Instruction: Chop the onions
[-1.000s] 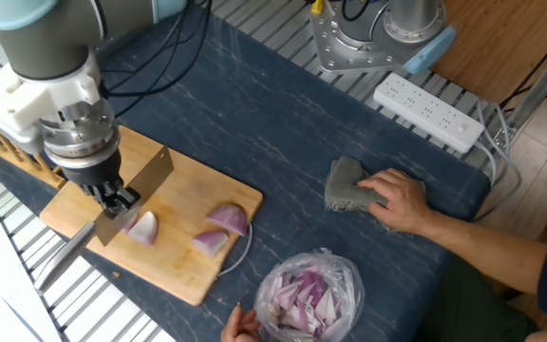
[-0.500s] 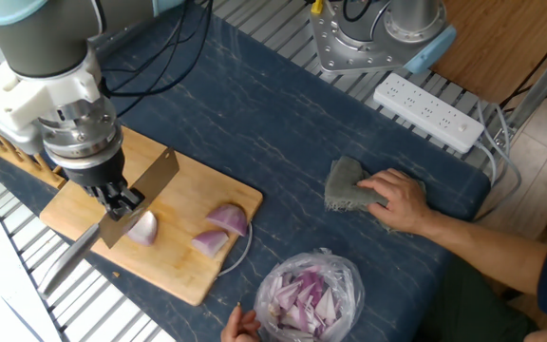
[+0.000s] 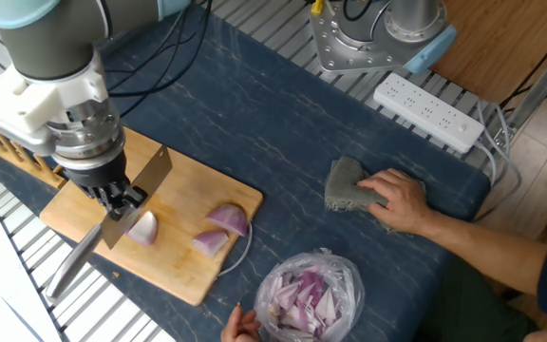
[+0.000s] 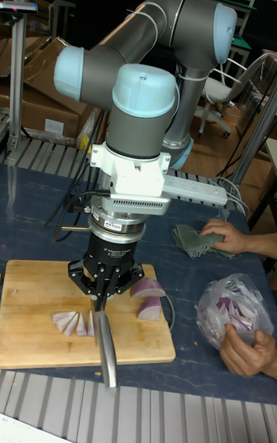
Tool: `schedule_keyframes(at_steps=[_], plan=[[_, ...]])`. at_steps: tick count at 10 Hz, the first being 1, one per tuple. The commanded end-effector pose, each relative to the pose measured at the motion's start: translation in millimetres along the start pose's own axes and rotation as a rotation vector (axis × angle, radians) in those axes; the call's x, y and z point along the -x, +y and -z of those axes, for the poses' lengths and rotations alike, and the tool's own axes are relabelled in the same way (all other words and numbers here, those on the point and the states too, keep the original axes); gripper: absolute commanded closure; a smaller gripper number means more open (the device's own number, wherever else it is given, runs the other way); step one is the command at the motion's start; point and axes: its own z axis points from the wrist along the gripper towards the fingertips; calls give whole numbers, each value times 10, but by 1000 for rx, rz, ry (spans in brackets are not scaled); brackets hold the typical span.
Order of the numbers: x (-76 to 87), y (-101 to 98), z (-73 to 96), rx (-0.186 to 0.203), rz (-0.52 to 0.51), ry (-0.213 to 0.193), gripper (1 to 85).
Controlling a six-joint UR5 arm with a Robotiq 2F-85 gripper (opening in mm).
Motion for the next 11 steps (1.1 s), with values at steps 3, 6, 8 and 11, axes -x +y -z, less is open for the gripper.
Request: schedule_keyframes(at_steps=[3,6,8,11], plan=[[-10,54,-29,14,-2,-7,840],[-22,94,-33,16,-7,-6,840],[-23,100,-46,15,-5,-6,840],[-9,103,-90,10,-1,-8,840]])
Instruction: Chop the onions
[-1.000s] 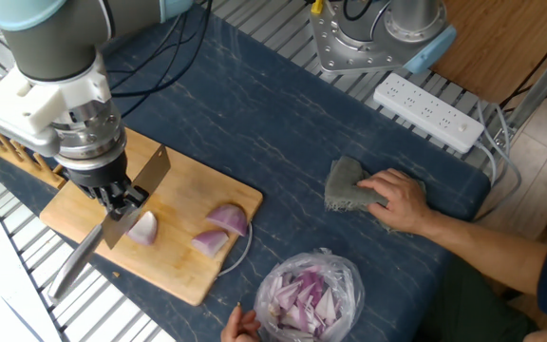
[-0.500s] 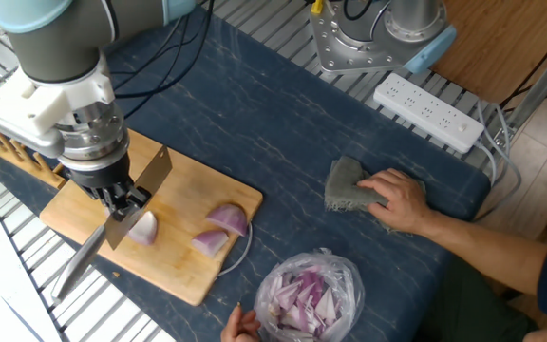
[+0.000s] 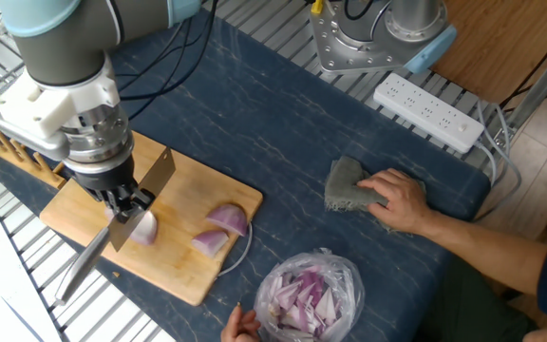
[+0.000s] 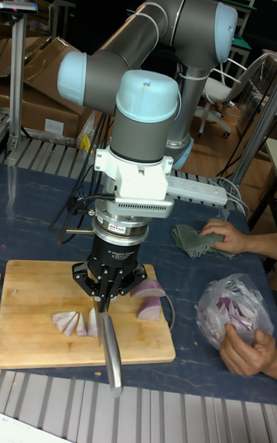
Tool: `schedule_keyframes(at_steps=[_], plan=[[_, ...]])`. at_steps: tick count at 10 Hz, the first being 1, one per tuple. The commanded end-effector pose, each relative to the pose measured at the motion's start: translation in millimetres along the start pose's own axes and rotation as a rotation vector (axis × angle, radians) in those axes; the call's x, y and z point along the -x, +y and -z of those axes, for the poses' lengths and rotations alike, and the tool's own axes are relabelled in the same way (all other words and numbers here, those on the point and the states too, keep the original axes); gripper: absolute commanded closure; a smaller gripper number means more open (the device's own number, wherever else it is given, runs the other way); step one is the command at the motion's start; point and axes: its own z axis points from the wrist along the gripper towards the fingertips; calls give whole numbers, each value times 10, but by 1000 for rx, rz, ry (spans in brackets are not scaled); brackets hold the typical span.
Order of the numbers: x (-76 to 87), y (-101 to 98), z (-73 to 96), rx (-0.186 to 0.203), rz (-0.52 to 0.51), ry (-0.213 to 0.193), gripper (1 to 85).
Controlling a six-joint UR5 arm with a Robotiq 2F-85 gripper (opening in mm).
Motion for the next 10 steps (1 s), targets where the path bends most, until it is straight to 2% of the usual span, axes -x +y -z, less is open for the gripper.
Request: schedule_keyframes(at_steps=[1,8,10], plan=[[43,23,-42,6,-5,-13,840],[39,-37,-106,8,0,-24,840],[39,0,-141,16,-7,-26,840]])
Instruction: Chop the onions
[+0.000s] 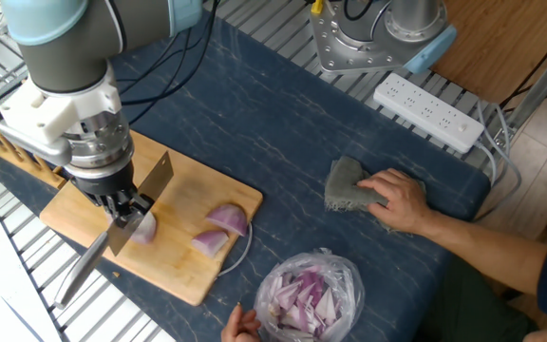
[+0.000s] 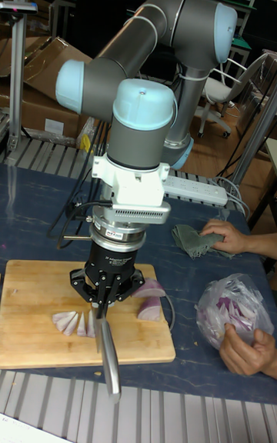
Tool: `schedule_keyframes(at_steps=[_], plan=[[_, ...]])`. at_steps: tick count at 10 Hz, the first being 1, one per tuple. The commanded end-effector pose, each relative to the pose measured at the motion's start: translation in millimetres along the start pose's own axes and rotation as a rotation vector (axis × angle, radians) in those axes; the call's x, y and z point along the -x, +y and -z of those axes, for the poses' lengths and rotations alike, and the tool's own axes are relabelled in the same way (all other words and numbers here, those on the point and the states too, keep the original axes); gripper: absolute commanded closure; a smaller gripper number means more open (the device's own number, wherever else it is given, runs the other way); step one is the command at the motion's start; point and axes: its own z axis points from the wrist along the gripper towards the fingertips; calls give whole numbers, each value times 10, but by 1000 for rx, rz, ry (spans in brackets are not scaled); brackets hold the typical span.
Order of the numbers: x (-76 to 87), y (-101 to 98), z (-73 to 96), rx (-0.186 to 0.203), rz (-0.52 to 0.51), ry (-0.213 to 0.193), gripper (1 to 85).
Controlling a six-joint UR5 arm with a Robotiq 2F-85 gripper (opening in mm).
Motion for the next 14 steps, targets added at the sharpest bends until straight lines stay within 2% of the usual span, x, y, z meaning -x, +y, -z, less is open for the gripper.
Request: schedule_keyframes(at_steps=[1,5,7,10,12,14], plan=[[19,27,-53,13,-12,-14,840],[15,-47,-153,13,5,-28,840],[71,-68,-256,2,6,-43,840],[75,-102,-208,3,17,-40,840],[19,-74,8,28,16,-14,840],[-64,-44,395,54,5,34,840]])
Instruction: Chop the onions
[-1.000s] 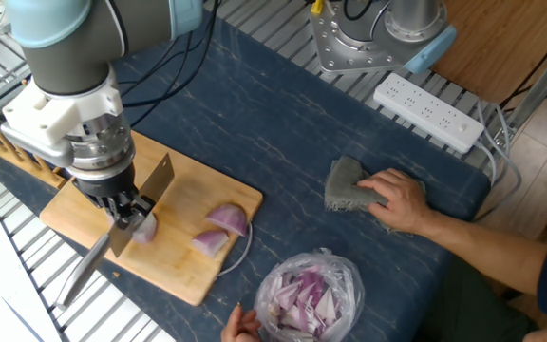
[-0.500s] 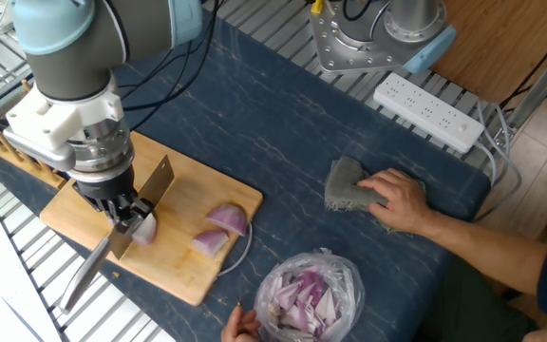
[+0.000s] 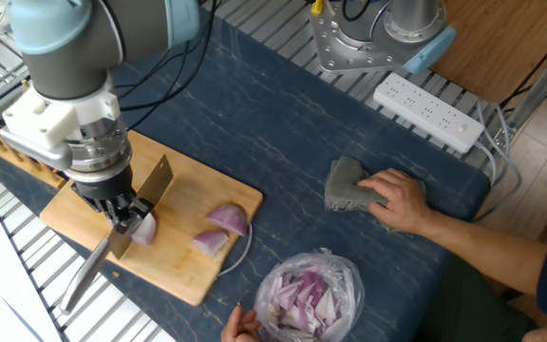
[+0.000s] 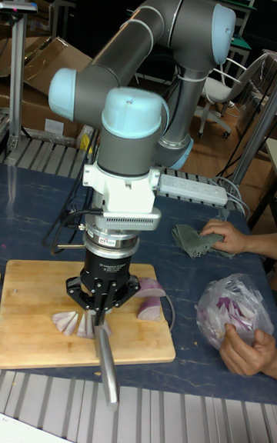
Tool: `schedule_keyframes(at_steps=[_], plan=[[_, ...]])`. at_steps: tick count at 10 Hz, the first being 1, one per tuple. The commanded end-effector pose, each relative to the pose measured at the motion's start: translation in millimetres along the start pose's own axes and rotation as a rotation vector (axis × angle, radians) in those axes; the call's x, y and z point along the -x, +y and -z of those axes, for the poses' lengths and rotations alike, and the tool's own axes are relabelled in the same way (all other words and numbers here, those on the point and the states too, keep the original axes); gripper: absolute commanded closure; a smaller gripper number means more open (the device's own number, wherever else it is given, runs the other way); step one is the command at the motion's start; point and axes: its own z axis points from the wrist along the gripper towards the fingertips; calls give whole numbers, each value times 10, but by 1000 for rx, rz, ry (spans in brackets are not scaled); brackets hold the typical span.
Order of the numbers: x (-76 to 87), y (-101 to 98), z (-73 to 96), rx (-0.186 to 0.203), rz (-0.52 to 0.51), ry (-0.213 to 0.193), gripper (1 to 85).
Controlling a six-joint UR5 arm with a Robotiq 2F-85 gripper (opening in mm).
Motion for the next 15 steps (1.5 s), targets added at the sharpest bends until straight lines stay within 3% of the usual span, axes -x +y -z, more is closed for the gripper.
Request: schedule_keyframes(at_steps=[1,5,8,12,15], plan=[[-59,36,400,31,-12,34,840],[-18,74,369,45,17,32,840],[28,71,255,31,60,25,840],[13,54,178,32,41,34,840],[74,65,82,33,35,20,840]])
